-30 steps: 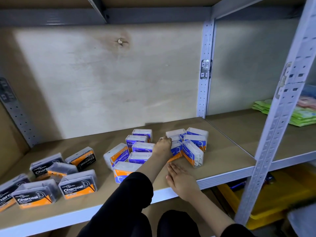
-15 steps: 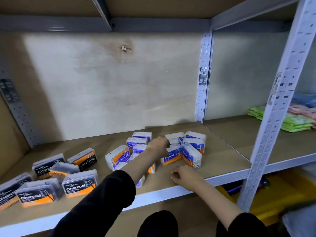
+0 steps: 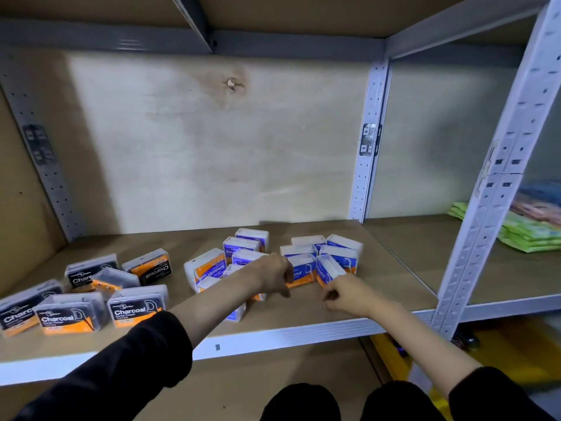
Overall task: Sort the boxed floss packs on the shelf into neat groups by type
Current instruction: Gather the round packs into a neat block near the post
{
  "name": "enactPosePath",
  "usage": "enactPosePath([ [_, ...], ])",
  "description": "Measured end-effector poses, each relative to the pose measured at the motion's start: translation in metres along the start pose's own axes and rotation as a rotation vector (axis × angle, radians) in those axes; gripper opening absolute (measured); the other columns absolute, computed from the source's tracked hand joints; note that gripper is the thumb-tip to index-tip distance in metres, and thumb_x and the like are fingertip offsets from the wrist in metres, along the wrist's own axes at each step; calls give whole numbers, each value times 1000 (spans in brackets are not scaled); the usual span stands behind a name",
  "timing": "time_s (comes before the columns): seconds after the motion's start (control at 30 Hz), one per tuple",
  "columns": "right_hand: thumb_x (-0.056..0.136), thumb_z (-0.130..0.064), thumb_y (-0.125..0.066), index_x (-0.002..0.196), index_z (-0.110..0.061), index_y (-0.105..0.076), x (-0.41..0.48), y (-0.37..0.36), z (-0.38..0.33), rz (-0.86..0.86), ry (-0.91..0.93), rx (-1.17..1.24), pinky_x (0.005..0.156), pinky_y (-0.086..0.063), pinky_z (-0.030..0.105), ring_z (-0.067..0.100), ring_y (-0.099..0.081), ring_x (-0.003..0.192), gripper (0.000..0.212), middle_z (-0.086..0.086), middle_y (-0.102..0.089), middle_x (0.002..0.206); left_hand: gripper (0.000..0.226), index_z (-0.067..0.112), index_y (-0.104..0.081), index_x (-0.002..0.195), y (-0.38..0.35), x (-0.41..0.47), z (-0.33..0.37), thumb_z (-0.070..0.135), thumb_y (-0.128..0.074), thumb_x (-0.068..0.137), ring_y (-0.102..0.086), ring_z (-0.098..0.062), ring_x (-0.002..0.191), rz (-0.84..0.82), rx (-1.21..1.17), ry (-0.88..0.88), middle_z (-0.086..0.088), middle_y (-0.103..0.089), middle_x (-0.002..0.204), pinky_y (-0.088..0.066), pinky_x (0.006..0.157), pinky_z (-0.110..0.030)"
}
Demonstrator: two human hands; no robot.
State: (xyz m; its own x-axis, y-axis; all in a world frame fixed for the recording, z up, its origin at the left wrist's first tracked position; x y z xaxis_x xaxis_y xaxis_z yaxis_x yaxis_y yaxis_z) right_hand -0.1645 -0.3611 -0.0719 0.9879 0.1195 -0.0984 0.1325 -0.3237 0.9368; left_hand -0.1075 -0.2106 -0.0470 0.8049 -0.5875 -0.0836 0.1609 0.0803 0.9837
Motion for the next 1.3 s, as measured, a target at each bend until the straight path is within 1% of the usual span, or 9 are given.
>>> enactPosePath([
  [0.2, 86, -16, -59, 103, -10, -70, 6, 23, 16, 74, 17, 21, 83, -45, 23, 15, -62, 100, 21, 5, -70, 110, 40, 9, -60, 122, 7, 1, 3, 21, -66, 84, -55, -23, 117, 54, 13, 29, -10, -60, 127, -46, 98, -31],
  [0.37, 86, -16, -61, 108, -7, -69, 22, 43, 30, 113, 6, 20, 90, -47, 28, 18, -62, 103, 24, 7, -68, 113, 36, 9, -62, 121, 19, 20, 2, 19, -64, 86, -56, -21, 117, 76, 8, 26, -8, -62, 126, -44, 95, -28],
  [0.6, 86, -13, -60, 107, -5, -69, 55, 72, 46, 160, -52, 27, 88, -48, 30, 22, -64, 100, 24, 11, -69, 111, 31, 8, -64, 116, 37, 67, 1, 16, -62, 87, -59, -24, 113, 85, -31, 22, -9, -63, 124, -47, 96, -32],
  [0.83, 84, -10, -62, 97, -6, -72, 99, 86, 75, 264, -175, 65, 89, -53, 33, 21, -65, 95, 18, 10, -71, 105, 33, 10, -60, 124, 34, 123, -2, 8, -53, 92, -56, -22, 120, 159, -131, 57, -8, -59, 131, -43, 101, -29],
  [0.97, 85, -16, -62, 100, -6, -71, 117, 77, 83, 228, -202, 89, 86, -53, 30, 21, -64, 96, 19, 9, -70, 107, 34, 9, -59, 126, 27, 148, -6, 12, -55, 93, -54, -22, 122, 156, -173, 92, -8, -57, 133, -42, 101, -27],
  [1.07, 85, -22, -63, 107, -7, -68, 125, 71, 85, 191, -206, 74, 72, -45, 20, 19, -63, 98, 27, 7, -68, 110, 38, 7, -59, 126, 19, 162, -9, 19, -61, 90, -55, -22, 121, 111, -191, 127, -8, -58, 132, -43, 100, -27],
  [1.13, 83, -25, -65, 107, -7, -66, 132, 66, 88, 155, -210, 54, 68, -43, 19, 18, -62, 95, 29, 7, -68, 110, 44, 8, -57, 128, 12, 169, -12, 24, -64, 87, -55, -22, 121, 87, -190, 145, -7, -57, 133, -43, 100, -28],
  [1.2, 82, -26, -67, 106, -7, -64, 139, 63, 91, 121, -223, 29, 69, -45, 21, 17, -60, 89, 31, 7, -67, 109, 48, 9, -56, 129, 8, 174, -15, 26, -66, 85, -55, -22, 121, 66, -200, 158, -7, -58, 133, -43, 101, -29],
  [1.3, 81, -22, -68, 109, -6, -64, 148, 66, 95, 94, -226, 20, 82, -49, 28, 20, -62, 97, 33, 8, -67, 111, 46, 6, -58, 127, 7, 181, -16, 26, -66, 86, -57, -23, 117, 43, -190, 139, -9, -60, 130, -45, 100, -30],
])
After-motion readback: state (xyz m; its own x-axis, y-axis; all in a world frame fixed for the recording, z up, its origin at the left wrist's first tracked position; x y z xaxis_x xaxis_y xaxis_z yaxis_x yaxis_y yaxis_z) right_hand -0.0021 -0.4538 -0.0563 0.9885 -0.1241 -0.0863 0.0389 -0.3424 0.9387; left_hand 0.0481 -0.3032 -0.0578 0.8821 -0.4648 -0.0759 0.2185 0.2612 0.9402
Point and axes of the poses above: each hand's wrist, its own x-axis towards the middle knuckle, its own y-axis out of the back of the hand, z = x × y, the point moved 3 cm from there along x, towards the middle knuckle
